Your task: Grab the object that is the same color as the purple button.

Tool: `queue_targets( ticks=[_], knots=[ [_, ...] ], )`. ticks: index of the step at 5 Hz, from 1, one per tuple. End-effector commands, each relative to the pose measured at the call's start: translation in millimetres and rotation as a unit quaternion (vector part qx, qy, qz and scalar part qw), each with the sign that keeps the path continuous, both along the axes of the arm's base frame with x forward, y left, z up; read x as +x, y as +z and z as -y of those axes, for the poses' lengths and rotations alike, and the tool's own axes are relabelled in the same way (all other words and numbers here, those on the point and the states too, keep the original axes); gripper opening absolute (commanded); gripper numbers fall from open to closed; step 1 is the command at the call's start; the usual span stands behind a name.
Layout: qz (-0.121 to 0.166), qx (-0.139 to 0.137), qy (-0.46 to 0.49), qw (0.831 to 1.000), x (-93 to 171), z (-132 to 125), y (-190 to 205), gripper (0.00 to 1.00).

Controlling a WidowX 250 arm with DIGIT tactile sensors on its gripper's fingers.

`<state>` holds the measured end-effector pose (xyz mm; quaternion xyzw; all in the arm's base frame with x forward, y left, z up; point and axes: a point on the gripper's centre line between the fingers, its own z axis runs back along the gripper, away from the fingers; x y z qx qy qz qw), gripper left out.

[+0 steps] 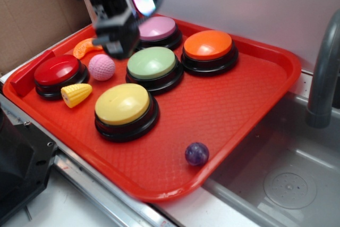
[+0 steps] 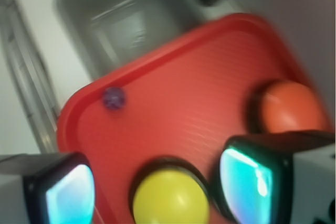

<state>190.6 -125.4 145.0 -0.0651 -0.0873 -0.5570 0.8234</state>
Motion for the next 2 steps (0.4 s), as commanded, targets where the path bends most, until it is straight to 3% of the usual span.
queue_targets(
  ticks=[1,2],
  knots=[
    [0.001,-0.015,-0.130,0.991,-18.0,27.3,-49.2,1.00],
    [0.000,-0.031,-0.157,0.987,-18.9,39.7,-74.1,1.00]
  ],
)
